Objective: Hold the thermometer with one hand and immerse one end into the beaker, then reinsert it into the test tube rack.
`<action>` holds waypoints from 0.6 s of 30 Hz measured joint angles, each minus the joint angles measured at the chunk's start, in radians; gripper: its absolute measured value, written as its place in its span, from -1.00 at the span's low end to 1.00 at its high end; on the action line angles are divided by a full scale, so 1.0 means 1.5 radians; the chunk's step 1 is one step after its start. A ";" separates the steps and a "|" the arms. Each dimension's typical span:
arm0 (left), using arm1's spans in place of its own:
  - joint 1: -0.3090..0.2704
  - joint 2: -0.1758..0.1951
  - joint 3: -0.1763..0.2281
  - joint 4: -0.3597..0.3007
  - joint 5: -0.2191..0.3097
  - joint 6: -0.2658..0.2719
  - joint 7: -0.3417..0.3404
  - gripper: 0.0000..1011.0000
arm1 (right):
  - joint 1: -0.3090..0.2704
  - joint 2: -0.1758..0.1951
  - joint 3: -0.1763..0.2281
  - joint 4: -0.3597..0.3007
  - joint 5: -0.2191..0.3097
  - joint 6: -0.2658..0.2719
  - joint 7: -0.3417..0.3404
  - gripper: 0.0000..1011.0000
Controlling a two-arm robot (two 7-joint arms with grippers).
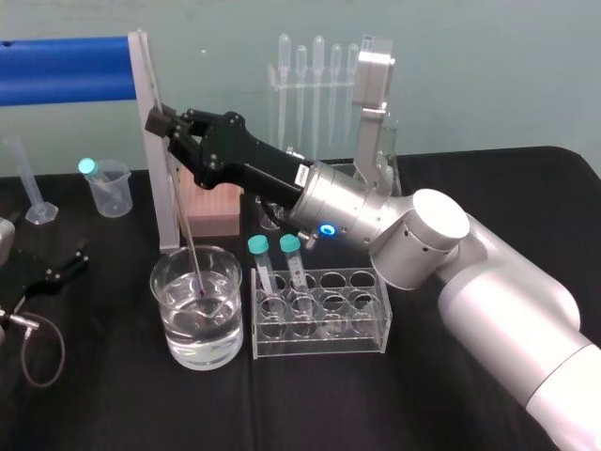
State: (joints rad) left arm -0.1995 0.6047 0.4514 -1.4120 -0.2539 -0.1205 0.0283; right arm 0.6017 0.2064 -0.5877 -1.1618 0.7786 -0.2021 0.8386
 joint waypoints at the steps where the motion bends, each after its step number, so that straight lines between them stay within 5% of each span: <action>1: 0.000 0.000 0.000 0.000 0.000 0.000 0.000 0.99 | 0.000 -0.001 -0.001 0.003 -0.001 0.000 0.000 -0.89; 18: 0.000 0.000 0.000 0.000 0.000 0.000 0.000 0.99 | -0.006 -0.008 -0.009 0.029 -0.022 0.010 0.005 -0.89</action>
State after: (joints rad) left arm -0.1996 0.6047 0.4514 -1.4120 -0.2539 -0.1206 0.0283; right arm 0.5934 0.1941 -0.6014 -1.1181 0.7463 -0.1865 0.8465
